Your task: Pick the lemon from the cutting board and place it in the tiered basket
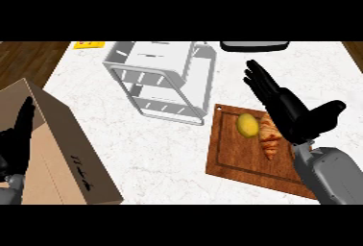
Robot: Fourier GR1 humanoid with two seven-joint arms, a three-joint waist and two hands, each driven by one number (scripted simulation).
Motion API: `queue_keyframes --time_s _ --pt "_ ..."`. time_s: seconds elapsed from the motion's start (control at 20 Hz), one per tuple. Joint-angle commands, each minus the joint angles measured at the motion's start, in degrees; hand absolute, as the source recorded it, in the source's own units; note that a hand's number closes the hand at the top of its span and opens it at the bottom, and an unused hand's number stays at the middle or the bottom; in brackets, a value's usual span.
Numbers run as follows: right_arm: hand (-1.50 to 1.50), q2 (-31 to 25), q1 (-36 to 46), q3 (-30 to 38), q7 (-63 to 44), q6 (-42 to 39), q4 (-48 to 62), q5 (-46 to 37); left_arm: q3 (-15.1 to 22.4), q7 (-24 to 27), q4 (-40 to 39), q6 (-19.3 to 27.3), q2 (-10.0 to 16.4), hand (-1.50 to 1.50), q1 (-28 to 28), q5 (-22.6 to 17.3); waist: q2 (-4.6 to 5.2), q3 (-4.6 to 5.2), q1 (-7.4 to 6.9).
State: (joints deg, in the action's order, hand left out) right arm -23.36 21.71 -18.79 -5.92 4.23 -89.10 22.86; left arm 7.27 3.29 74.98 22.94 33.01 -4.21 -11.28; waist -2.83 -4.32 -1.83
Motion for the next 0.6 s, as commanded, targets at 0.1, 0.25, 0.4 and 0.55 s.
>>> queue_keyframes --time_s 0.1,0.25,0.4,0.55 --pt "1.50 4.57 -0.15 -0.96 10.14 2.58 -1.10 -4.79 1.14 -3.40 6.09 -5.58 0.81 0.00 -1.11 -4.50 2.46 4.12 0.97" --pt "1.50 8.76 4.94 -2.98 14.66 8.15 -1.50 -11.26 5.35 -4.53 9.12 -9.97 -3.11 0.00 -1.99 -9.22 2.66 4.33 1.00" --pt "-1.50 4.38 -3.86 5.49 4.44 25.32 8.92 -16.45 5.32 -3.98 8.80 -9.52 -1.04 0.00 1.45 -11.07 2.94 4.70 4.73" --pt "-1.50 9.64 -4.58 4.76 7.87 34.09 9.94 -20.90 6.23 -4.95 10.60 -10.18 -2.34 0.00 0.62 -13.59 2.94 4.44 3.08"
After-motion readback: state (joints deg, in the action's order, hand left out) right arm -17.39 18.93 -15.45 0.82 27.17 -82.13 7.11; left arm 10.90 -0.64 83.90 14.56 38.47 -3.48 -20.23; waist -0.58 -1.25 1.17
